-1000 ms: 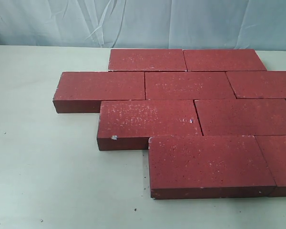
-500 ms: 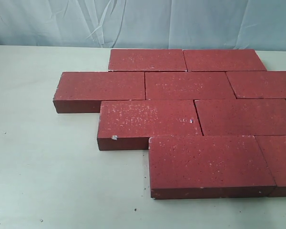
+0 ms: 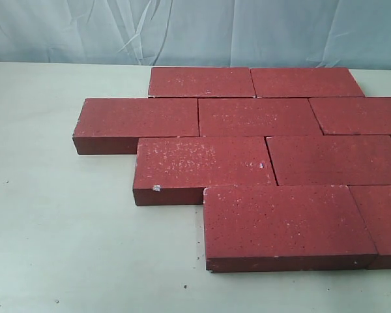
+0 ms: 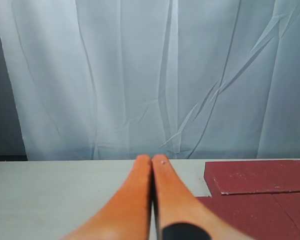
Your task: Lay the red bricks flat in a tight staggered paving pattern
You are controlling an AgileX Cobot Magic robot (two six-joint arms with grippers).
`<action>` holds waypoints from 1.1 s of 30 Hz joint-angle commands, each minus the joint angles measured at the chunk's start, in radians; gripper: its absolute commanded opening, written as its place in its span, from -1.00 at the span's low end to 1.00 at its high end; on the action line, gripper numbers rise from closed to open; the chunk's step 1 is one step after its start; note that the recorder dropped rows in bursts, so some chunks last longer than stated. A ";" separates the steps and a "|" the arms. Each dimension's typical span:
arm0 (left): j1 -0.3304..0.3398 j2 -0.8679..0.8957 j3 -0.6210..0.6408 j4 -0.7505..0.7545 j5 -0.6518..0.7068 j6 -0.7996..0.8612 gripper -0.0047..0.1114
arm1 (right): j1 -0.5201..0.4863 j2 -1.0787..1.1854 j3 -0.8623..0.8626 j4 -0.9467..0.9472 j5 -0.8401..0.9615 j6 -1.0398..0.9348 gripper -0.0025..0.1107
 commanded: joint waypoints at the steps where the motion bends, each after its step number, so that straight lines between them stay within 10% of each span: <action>1: -0.004 -0.042 0.003 0.002 -0.019 -0.005 -0.91 | 0.001 -0.015 0.003 0.002 -0.014 -0.007 -0.97; 33: -0.004 -0.069 0.022 0.014 -0.019 -0.005 -0.91 | 0.099 -0.015 0.003 0.099 -0.014 -0.033 -0.97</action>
